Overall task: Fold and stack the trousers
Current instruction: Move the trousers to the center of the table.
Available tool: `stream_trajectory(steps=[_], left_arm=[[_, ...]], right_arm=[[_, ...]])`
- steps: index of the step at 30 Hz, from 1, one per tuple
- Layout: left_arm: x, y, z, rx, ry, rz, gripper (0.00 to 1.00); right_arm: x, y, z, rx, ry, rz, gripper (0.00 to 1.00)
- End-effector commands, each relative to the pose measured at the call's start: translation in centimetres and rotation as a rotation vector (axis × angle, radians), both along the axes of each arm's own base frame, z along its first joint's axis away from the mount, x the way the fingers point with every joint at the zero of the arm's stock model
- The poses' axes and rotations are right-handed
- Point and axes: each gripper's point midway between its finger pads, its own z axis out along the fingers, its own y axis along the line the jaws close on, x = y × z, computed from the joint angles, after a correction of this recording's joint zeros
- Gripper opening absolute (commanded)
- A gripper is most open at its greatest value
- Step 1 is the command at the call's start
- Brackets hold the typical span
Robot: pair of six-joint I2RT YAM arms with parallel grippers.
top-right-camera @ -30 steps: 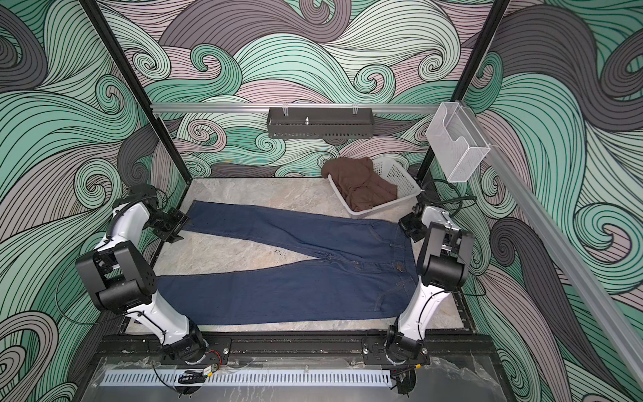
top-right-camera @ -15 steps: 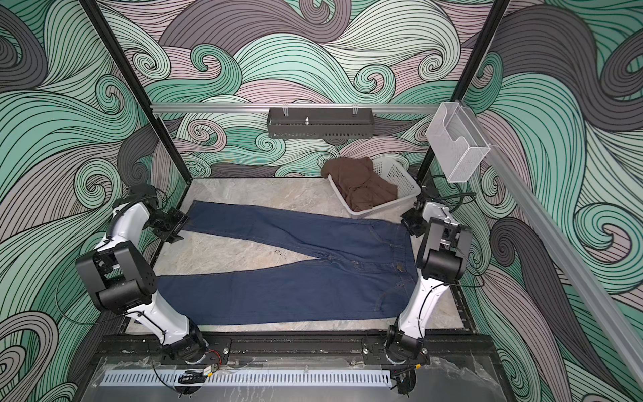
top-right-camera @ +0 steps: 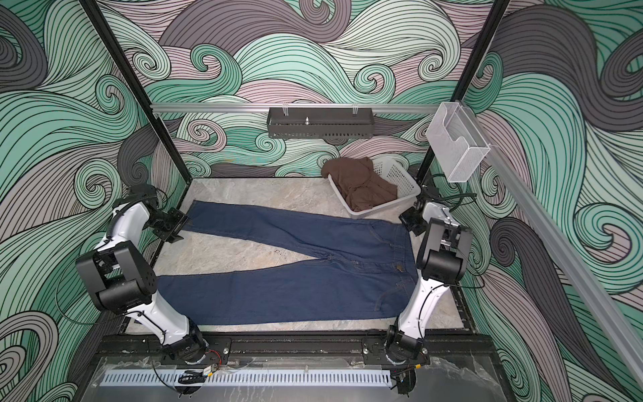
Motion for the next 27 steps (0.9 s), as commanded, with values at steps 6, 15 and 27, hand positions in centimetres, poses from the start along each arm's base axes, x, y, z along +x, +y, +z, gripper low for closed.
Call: stream_trajectory(steps=[6, 15, 27], left_arm=[[0.8, 0.1, 0.1, -0.007, 0.005, 0.007, 0.61], [2.6, -0.3, -0.1, -0.059, 0.005, -0.006, 0.63], [4.0, 0.1, 1.5, -0.045, -0.020, -0.039, 0.63]], right_arm=[[0.5, -1.2, 4.7, -0.038, -0.063, -0.028, 0.08], [0.6, 3.2, 0.3, 0.094, 0.024, 0.042, 0.15], [-2.9, 2.5, -6.2, 0.104, 0.201, -0.034, 0.07]])
